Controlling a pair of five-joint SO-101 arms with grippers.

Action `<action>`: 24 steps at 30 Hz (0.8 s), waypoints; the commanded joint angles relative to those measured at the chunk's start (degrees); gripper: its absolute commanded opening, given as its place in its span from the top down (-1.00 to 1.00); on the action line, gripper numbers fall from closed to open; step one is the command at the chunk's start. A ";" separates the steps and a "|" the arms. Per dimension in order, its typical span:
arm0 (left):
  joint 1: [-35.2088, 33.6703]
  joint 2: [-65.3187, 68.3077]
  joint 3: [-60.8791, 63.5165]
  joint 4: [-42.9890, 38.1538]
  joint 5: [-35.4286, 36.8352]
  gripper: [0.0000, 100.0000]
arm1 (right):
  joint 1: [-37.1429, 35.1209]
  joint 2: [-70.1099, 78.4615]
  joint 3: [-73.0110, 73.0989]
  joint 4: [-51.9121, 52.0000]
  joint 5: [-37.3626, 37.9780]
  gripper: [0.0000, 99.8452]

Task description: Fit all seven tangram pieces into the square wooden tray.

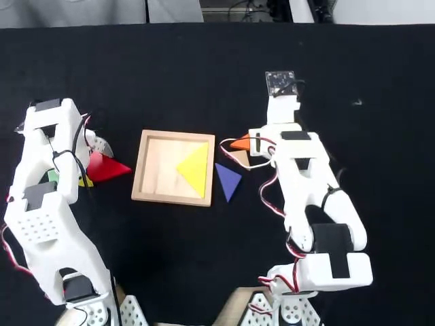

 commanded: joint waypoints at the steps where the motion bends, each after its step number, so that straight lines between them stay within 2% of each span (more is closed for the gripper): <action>1: -0.04 0.62 0.40 -1.93 1.05 0.38 | 0.79 -0.22 -3.30 -0.53 0.62 0.98; 14: -4.79 -0.18 0.66 -0.18 0.97 0.38 | 0.79 -0.22 -3.30 -0.53 0.97 0.98; 19: -4.53 -3.43 1.27 1.93 0.97 0.18 | 0.79 -0.22 -3.30 -0.53 0.97 0.98; 24: -4.70 -2.99 1.19 1.93 1.32 0.19 | 0.79 -0.22 -3.30 -0.53 0.97 0.98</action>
